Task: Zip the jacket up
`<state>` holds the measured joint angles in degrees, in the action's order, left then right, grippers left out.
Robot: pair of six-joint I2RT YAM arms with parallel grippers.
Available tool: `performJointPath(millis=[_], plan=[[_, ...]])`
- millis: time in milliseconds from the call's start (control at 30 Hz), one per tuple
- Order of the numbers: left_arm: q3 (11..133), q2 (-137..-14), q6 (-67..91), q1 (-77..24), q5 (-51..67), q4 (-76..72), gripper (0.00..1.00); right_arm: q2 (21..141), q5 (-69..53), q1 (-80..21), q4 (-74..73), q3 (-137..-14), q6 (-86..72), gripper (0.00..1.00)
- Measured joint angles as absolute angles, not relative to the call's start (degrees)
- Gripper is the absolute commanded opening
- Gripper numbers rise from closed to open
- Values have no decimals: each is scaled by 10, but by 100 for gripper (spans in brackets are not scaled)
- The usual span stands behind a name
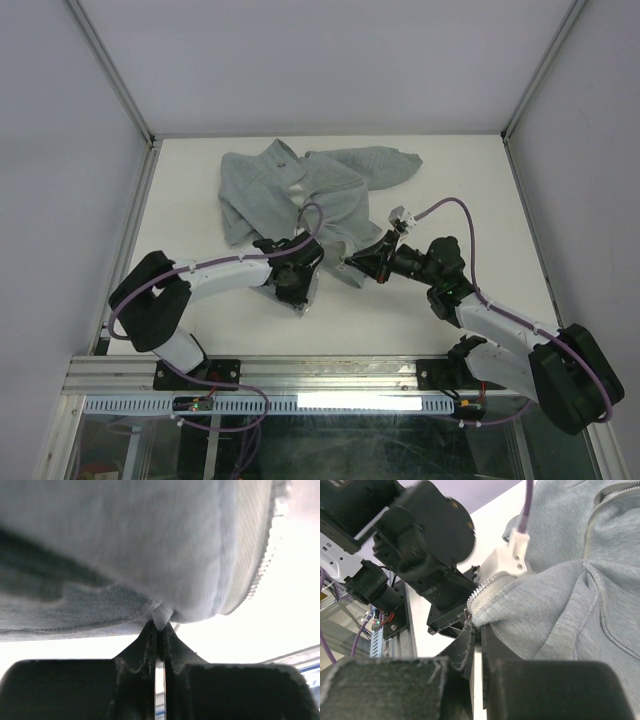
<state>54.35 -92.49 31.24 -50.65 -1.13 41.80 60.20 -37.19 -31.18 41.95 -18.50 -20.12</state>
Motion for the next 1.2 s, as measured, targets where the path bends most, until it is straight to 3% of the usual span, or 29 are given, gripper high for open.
performJointPath(millis=[533, 800, 1200], plan=[[368, -618, 422, -468, -25, 70, 0, 581, -343, -311, 348, -191, -253, 0], [298, -591, 452, -468, -78, -78, 0, 602, -348, -324, 379, -191, -335, 0], [136, -575, 431, -468, -89, -414, 0, 699, -332, -377, 478, -192, -440, 0]])
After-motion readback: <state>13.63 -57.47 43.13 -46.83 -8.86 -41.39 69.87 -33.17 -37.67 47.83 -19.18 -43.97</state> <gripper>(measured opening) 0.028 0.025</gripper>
